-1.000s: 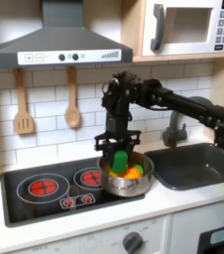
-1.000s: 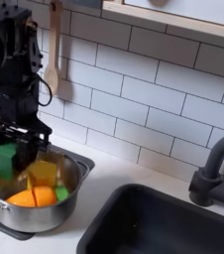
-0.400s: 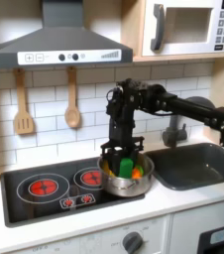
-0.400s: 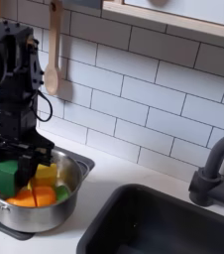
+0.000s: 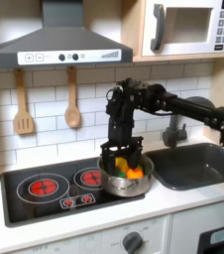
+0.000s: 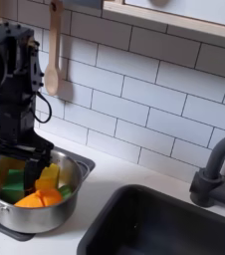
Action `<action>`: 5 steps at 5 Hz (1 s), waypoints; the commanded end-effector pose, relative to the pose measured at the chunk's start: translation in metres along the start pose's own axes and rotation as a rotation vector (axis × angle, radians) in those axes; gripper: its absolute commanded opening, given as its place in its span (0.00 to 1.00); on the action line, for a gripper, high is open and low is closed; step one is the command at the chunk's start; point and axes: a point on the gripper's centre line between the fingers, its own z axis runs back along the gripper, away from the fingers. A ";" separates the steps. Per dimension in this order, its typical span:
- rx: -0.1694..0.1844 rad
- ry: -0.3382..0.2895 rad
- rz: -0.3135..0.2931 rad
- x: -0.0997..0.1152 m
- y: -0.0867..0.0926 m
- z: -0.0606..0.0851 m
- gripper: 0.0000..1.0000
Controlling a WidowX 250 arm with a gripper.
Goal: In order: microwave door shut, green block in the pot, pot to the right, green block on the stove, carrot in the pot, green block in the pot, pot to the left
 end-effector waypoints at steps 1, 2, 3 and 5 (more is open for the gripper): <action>-0.001 -0.019 -0.129 0.008 0.009 0.001 1.00; -0.031 -0.027 -0.221 0.009 0.007 -0.006 1.00; -0.038 -0.057 -0.311 0.015 0.005 -0.005 1.00; -0.040 -0.087 -0.351 0.020 0.002 -0.003 1.00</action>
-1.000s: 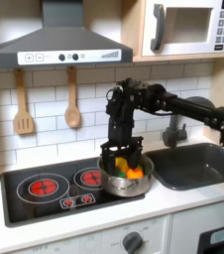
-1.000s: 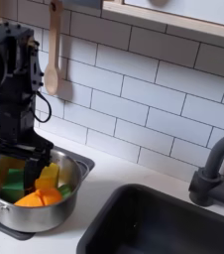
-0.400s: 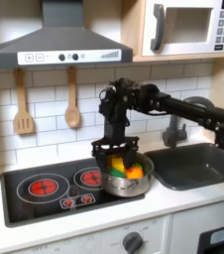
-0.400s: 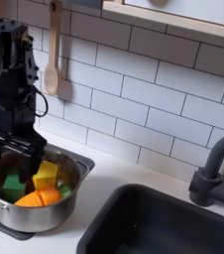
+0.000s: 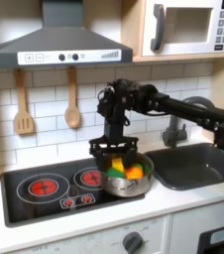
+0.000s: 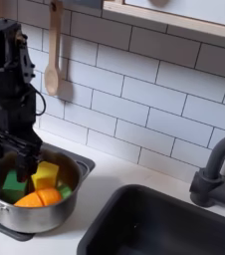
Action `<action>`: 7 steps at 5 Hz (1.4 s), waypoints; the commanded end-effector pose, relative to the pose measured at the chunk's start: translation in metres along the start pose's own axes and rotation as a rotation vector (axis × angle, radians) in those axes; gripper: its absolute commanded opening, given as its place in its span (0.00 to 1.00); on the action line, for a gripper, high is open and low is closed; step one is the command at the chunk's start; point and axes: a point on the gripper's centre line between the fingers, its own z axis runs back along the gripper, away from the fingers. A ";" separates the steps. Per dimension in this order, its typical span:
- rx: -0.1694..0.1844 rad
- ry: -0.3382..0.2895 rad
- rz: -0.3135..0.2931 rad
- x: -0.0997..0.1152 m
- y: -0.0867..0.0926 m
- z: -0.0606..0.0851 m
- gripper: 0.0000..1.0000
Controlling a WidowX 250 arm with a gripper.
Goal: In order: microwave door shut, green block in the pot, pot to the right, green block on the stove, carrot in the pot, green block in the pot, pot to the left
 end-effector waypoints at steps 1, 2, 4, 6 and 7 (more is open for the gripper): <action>0.000 -0.006 -0.006 0.000 -0.012 0.004 1.00; 0.013 0.004 -0.014 0.003 -0.017 0.009 1.00; -0.002 0.036 -0.030 0.004 -0.024 -0.004 1.00; 0.012 0.018 -0.034 0.010 -0.019 -0.009 1.00; 0.019 0.003 -0.037 0.013 -0.015 -0.009 1.00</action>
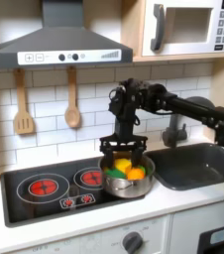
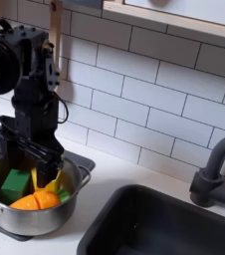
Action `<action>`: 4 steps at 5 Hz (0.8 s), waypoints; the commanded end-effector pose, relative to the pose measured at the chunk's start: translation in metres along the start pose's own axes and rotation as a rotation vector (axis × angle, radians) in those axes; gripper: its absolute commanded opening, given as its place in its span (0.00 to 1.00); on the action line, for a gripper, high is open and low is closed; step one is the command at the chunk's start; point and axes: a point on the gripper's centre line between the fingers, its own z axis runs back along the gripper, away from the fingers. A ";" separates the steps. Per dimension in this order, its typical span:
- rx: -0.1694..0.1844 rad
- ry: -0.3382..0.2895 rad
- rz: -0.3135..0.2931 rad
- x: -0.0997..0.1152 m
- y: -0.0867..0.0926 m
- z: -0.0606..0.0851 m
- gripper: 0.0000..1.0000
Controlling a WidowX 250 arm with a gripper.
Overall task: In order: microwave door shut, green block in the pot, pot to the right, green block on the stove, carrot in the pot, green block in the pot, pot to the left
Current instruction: 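Drag the pot to the left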
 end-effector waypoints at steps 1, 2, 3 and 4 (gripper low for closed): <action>-0.006 0.018 -0.005 0.004 0.008 -0.015 1.00; 0.002 0.013 -0.002 0.006 0.013 -0.015 1.00; 0.008 0.000 -0.002 0.011 0.017 -0.012 1.00; 0.019 -0.008 0.005 0.016 0.026 -0.011 1.00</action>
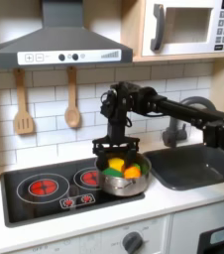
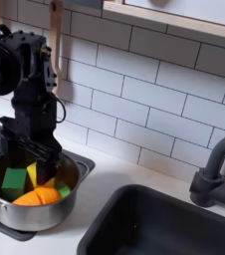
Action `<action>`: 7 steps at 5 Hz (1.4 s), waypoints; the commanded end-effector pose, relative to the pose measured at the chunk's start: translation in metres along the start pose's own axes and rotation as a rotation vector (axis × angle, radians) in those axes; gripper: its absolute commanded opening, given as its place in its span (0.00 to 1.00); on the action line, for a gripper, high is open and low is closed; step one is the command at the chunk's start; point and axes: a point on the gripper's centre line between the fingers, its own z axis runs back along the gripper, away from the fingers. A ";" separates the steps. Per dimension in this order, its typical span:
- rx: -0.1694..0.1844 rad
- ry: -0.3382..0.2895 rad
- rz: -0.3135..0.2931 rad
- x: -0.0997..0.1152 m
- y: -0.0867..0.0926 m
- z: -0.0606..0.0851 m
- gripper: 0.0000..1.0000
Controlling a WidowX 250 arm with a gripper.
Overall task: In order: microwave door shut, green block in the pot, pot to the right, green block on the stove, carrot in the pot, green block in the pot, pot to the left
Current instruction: 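Drag the pot to the left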
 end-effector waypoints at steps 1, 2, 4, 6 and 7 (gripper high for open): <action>0.021 0.000 0.012 0.008 0.017 -0.002 1.00; 0.034 0.000 0.023 0.012 0.026 -0.002 1.00; 0.071 0.009 0.044 0.007 0.046 0.000 1.00; 0.098 0.049 0.086 -0.006 0.070 -0.008 1.00; 0.108 0.055 0.100 -0.008 0.076 -0.007 1.00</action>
